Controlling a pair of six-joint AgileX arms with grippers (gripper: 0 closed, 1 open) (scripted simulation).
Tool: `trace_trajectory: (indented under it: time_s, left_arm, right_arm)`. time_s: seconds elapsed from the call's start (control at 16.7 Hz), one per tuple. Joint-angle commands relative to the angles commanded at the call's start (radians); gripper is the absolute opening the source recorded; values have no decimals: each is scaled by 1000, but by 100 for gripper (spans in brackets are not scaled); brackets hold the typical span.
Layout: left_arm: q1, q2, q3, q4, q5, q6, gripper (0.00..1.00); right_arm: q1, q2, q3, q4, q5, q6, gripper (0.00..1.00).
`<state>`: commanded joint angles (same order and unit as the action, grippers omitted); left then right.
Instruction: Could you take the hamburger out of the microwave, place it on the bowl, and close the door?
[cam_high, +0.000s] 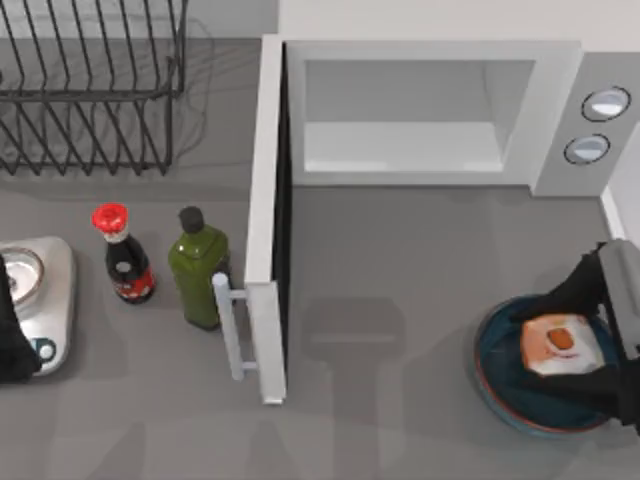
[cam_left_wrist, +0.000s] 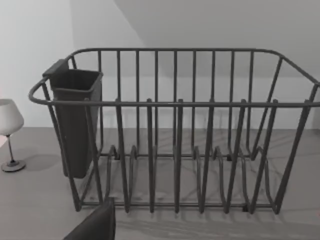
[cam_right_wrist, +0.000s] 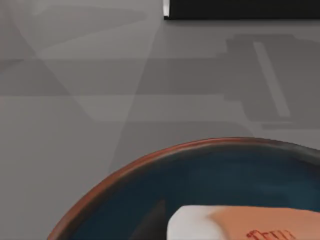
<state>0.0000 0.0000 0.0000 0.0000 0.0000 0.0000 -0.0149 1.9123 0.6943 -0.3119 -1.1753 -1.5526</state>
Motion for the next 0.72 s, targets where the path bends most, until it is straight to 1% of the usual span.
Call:
trace_trajectory:
  time_s: [0.48, 0.54, 0.72]
  left_arm:
    - [0, 0, 0, 0, 0, 0, 100]
    - [0, 0, 0, 0, 0, 0, 100]
    - [0, 0, 0, 0, 0, 0, 100]
  right_arm:
    - [0, 0, 0, 0, 0, 0, 98]
    - [0, 0, 0, 0, 0, 0, 100]
    - [0, 0, 0, 0, 0, 0, 100]
